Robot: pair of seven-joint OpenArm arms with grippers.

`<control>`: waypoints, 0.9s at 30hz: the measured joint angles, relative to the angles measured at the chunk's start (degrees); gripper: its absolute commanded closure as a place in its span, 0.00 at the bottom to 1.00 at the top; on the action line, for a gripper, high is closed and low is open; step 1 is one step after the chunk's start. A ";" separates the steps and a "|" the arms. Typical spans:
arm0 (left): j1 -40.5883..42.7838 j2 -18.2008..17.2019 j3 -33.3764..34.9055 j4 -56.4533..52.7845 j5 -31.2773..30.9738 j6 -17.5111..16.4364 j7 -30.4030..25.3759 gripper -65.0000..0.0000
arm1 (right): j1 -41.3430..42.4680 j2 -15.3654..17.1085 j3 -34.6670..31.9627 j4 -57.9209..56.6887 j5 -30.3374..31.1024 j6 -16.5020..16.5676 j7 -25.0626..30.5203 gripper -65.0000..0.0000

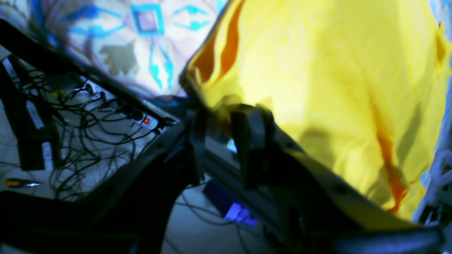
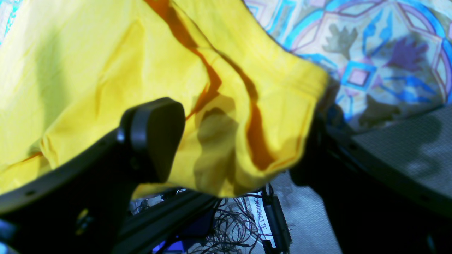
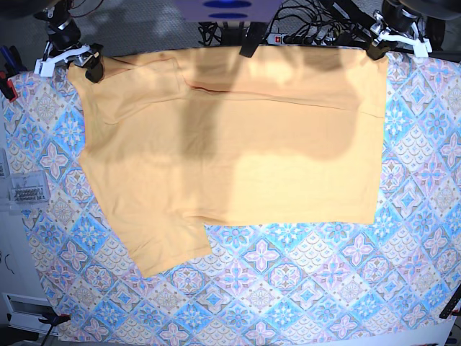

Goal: Fold the T-shirt properly
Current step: 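Hold the shirt edge raised with both grippers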

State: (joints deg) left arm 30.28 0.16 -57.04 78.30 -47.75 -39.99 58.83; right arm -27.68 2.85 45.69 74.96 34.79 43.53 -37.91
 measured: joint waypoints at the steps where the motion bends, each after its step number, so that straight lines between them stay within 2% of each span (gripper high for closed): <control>1: 0.22 0.07 0.07 0.02 1.73 0.55 0.55 0.74 | 0.00 0.00 0.00 0.00 0.00 0.00 0.02 0.27; 7: 3.23 2.12 -0.04 -0.02 2.14 0.50 1.11 0.74 | -0.09 0.00 0.00 -0.02 0.02 0.00 0.22 0.27; 13: 3.23 1.88 -0.04 0.11 1.70 0.50 0.76 0.74 | -0.07 0.02 0.00 -0.02 0.00 -0.02 0.28 0.27; 18: 3.39 1.95 -0.04 4.81 1.64 0.52 0.92 0.75 | 0.02 -0.09 1.07 -0.02 -0.52 -0.81 1.95 0.27; 23: 0.96 2.16 -0.04 6.58 1.92 0.50 6.78 0.75 | -0.09 0.17 1.49 0.02 -1.33 -1.46 2.51 0.27; 27: -0.22 2.21 0.15 9.16 1.73 0.50 7.82 0.75 | -0.07 0.15 1.53 0.15 -1.31 -1.68 2.34 0.27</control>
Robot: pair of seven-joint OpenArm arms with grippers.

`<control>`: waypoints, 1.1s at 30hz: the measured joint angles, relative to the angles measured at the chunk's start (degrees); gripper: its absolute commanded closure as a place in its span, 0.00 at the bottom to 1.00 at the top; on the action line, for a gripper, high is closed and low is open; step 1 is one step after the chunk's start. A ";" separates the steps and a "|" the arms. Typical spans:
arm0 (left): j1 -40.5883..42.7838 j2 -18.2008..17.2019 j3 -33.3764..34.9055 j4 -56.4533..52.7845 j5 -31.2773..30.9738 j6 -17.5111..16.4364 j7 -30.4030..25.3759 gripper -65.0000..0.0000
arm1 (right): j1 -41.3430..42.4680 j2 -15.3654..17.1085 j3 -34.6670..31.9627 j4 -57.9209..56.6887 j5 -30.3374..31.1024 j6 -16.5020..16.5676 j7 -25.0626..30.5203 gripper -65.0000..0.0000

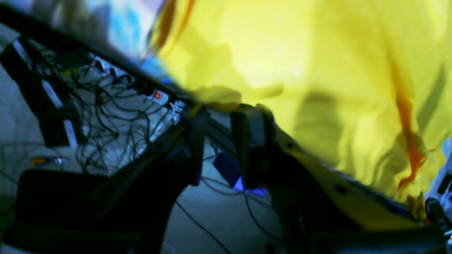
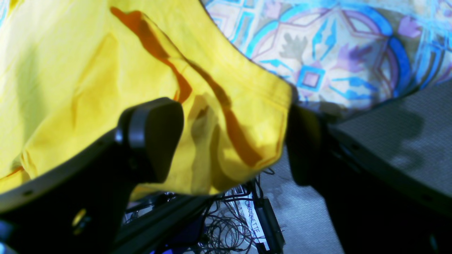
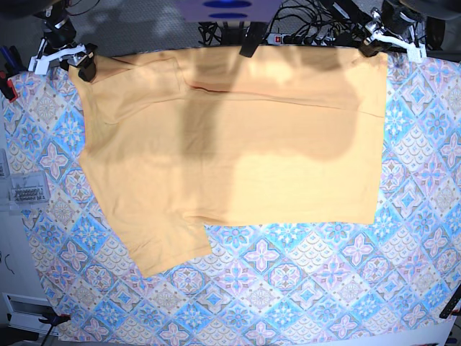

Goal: Fold the T-shirt properly
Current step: 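Hold the shirt edge raised with both grippers, then release the shirt edge and swing both grippers out to the shirt's sides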

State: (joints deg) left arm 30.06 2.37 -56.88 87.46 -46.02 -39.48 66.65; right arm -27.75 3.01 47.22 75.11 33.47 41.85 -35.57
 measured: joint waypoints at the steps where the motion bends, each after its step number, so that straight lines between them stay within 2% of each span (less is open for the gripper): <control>1: -0.02 0.22 0.02 0.66 -0.17 0.00 -0.02 0.75 | 0.09 -0.04 0.50 0.00 0.00 0.22 -0.20 0.27; 3: -0.02 0.83 0.04 1.03 -0.22 -0.04 0.07 0.75 | 0.33 -0.28 2.58 -0.02 -0.44 -0.11 -0.55 0.27; 6: 0.13 1.09 0.09 0.98 0.20 -0.02 0.39 0.75 | -0.22 0.04 4.35 -0.61 -3.23 -3.21 -2.03 0.27; 13: -0.04 0.81 0.07 1.01 0.15 0.00 0.17 0.75 | 0.37 -0.15 4.09 -0.52 -2.56 -1.99 3.04 0.27; 19: -1.36 0.94 0.07 1.01 0.15 0.00 0.37 0.75 | -0.22 -0.09 4.20 -0.50 -2.84 -2.60 2.93 0.27; 26: -3.96 0.96 0.09 1.01 0.20 -0.02 0.44 0.75 | 3.02 0.17 4.00 -0.33 -2.62 -2.19 2.99 0.27; 33: -8.90 0.76 -0.02 1.01 0.17 -0.04 4.52 0.75 | 5.33 0.13 3.56 2.03 -2.73 -2.23 2.71 0.27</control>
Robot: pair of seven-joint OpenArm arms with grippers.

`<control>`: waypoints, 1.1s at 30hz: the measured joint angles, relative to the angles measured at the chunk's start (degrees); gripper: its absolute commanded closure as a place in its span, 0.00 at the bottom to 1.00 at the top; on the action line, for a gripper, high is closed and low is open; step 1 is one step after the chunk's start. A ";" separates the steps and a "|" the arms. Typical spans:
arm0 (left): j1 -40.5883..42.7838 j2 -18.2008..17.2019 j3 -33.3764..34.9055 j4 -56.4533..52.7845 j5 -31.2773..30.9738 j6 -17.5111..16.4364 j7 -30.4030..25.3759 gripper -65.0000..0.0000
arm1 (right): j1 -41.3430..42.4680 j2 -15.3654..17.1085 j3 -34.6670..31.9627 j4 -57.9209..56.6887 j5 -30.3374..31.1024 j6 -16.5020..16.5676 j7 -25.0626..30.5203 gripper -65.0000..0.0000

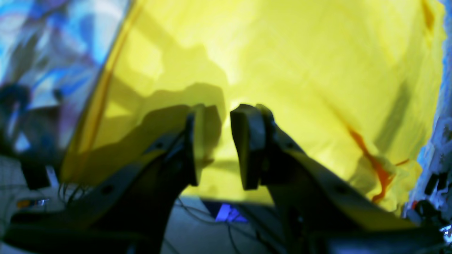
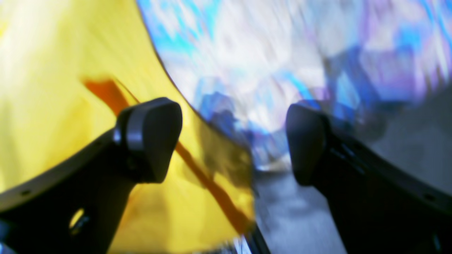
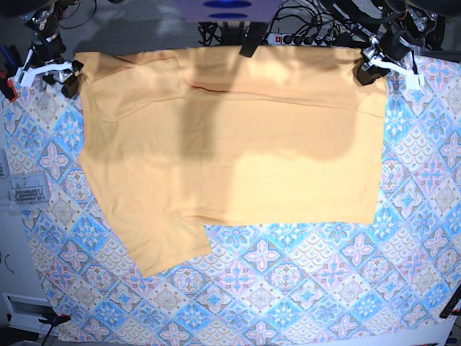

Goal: Fold the T-shirt properly
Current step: 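Release the shirt edge and swing both grippers out to the shirt's sides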

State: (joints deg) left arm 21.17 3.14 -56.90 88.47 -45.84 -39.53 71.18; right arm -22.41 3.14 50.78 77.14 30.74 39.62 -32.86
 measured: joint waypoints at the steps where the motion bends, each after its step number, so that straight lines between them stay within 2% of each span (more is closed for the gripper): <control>1: -0.68 -0.02 -0.04 0.00 0.02 0.02 0.00 0.75 | 0.35 0.07 -0.70 0.11 -0.11 -0.04 -0.17 0.27; 5: -3.26 0.00 -0.13 0.00 0.44 0.02 0.22 0.75 | 0.79 0.15 -4.52 0.17 -0.11 -0.22 -0.31 0.27; 7: -4.70 -0.28 -0.04 0.00 0.48 0.02 0.35 0.75 | 0.92 1.57 -7.78 0.79 -0.68 -0.26 -0.76 0.27; 10: -7.21 -2.38 0.52 0.00 1.62 -0.20 -0.13 0.75 | 1.62 3.04 -11.89 1.86 -4.59 -0.26 0.11 0.27; 17: -15.63 -5.03 2.03 0.00 10.21 -0.20 -0.22 0.75 | 7.28 2.60 -15.52 3.26 -13.27 0.28 -0.13 0.27; 24: -21.38 -4.90 2.03 -0.02 21.29 -0.28 0.26 0.75 | 11.98 2.56 -17.42 3.06 -21.59 0.26 -0.48 0.27; 33: -28.70 -4.87 1.95 -0.17 31.93 -0.35 0.33 0.74 | 17.42 2.58 -17.40 3.04 -27.82 0.24 -0.72 0.27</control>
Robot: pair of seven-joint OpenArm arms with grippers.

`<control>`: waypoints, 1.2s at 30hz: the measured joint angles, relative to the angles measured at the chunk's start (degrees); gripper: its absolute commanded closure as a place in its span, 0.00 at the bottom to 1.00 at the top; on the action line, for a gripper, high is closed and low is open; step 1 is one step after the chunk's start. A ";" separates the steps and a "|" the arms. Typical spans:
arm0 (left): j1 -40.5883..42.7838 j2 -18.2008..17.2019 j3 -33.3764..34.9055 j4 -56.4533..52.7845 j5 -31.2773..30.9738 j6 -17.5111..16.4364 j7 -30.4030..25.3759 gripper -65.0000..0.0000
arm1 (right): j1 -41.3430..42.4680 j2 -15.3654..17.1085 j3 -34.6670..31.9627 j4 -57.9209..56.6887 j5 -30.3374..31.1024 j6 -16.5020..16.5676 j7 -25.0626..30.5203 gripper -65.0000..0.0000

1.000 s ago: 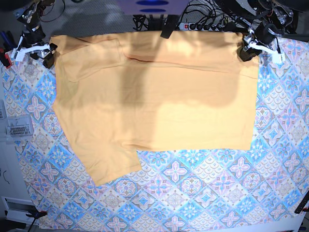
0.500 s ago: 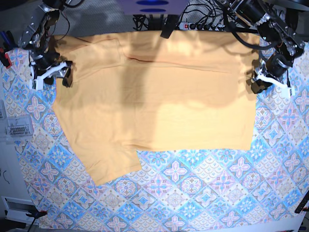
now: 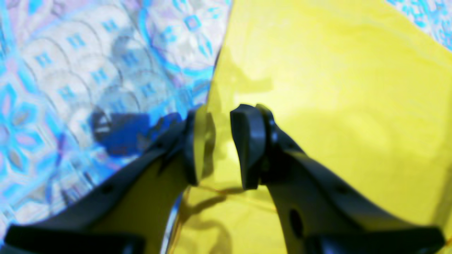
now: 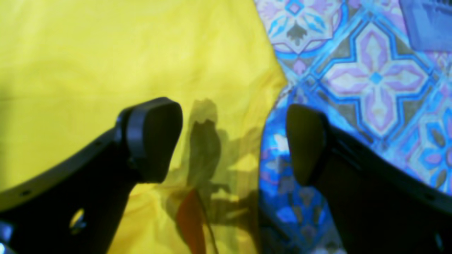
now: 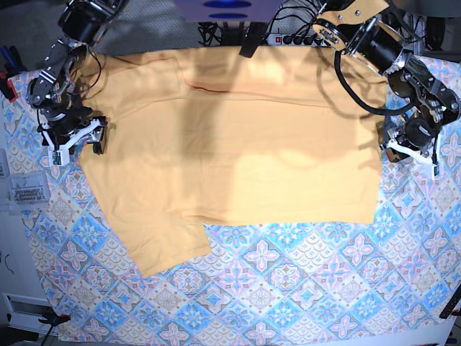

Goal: Fold the T-shirt properly
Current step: 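Release the shirt edge and swing both grippers out to the shirt's sides, then lower both grippers onto the shirt's side edges below the sleeves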

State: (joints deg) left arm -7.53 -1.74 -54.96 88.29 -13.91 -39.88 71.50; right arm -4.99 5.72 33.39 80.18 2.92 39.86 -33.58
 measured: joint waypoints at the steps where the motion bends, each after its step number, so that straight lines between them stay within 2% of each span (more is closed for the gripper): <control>1: -1.01 -0.02 0.00 -0.02 1.20 -0.04 -0.04 0.74 | 0.57 -0.02 -0.02 -0.07 -0.46 -0.02 -0.07 0.27; 11: -7.50 0.28 3.89 -0.28 8.07 -0.04 0.04 0.74 | 5.57 0.00 0.00 -0.11 -1.22 0.00 0.13 0.27; 18: -10.78 -1.51 3.74 -9.01 9.66 -0.04 -0.11 0.74 | 7.72 0.04 -0.33 -1.53 -2.03 0.00 0.44 0.27; 23: -11.23 -1.77 3.89 -10.10 9.57 -0.02 -7.93 0.74 | 8.83 0.28 -3.50 -3.89 -4.02 0.00 0.79 0.27; 26: -11.39 -2.05 3.87 -11.85 9.73 0.00 -9.94 0.74 | 9.33 -0.04 -3.65 -4.20 -6.86 0.44 0.68 0.27; 29: -11.80 -3.76 3.98 -17.03 10.78 -0.02 -11.61 0.74 | 10.84 0.22 -3.39 -4.24 -8.41 -0.04 0.44 0.27; 36: -14.95 -7.82 3.74 -31.91 13.40 0.26 -20.65 0.74 | 10.84 -0.11 -3.56 -4.24 -7.93 0.20 0.57 0.27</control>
State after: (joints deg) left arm -22.48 -9.56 -51.22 56.38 -0.51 -39.62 50.85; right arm 5.85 5.61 29.82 75.94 -5.02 40.05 -33.01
